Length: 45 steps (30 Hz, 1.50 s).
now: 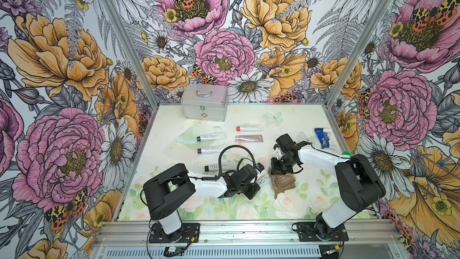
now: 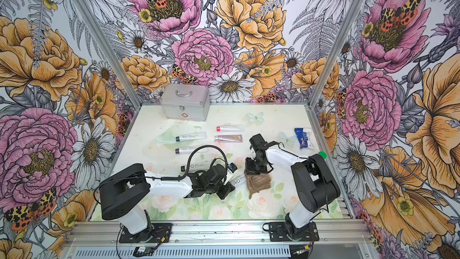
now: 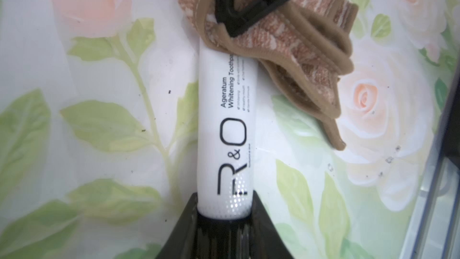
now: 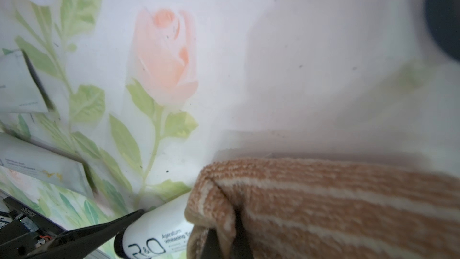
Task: Wipe the surface of the toothpaste tube
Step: Wipe the dirt from the toothpaste tube.
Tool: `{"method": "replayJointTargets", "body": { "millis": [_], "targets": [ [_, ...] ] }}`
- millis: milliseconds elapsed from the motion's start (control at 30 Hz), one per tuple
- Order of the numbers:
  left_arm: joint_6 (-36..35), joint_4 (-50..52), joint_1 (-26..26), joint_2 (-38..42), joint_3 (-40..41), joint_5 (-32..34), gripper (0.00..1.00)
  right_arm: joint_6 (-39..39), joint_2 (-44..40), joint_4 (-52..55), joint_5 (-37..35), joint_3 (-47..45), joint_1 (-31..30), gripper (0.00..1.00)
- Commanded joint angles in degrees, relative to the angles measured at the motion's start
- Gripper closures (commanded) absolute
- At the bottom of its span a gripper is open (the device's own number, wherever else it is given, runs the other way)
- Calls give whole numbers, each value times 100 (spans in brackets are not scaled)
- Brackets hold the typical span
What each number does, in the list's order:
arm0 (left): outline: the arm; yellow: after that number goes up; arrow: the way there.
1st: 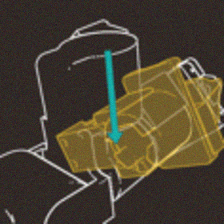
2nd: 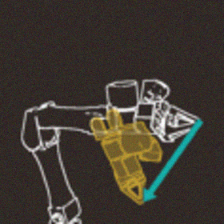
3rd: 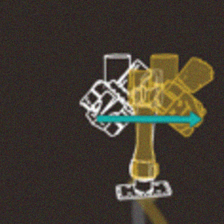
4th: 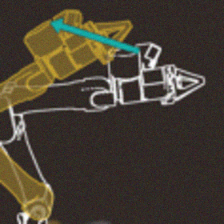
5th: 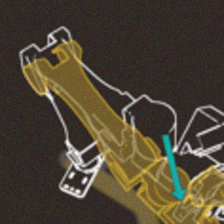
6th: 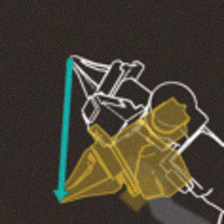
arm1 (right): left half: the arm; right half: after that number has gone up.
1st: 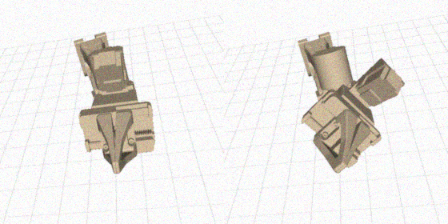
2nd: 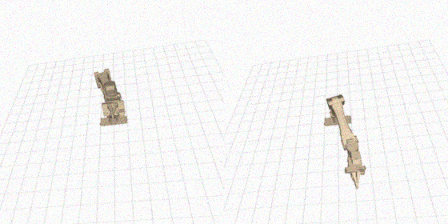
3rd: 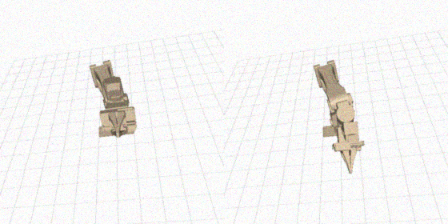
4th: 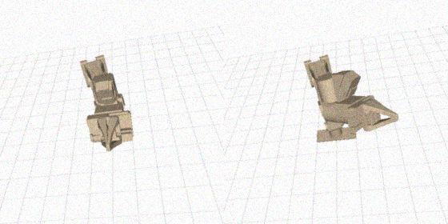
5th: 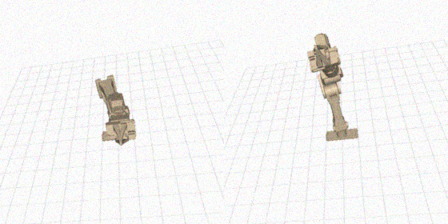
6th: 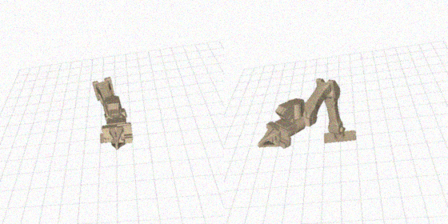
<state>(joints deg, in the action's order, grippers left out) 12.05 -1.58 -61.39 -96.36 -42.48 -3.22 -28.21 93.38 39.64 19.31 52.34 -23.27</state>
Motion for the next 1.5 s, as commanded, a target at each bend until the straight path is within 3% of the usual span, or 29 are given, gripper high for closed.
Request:
{"method": "replayJointTargets", "body": {
  "millis": [0,300,533,933,1167,1467],
  "targets": [
    [-37,-61,20,55,47,-59,74,89,253,318,-592,-87,-59,100],
    [-54,-66,46,11,5,-71,74,-311,2,248,-21,5,-756,100],
    [-56,-61,46,-2,5,-54,74,-407,-116,193,105,-71,-865,100],
    [-52,-64,50,112,71,-29,73,55,383,282,-1061,-195,-152,100],
    [-50,-53,48,118,73,-28,74,107,300,328,-1002,-167,-18,100],
    [-44,-57,55,81,42,-19,74,-415,-153,290,-244,-224,-871,100]
  ]
}}
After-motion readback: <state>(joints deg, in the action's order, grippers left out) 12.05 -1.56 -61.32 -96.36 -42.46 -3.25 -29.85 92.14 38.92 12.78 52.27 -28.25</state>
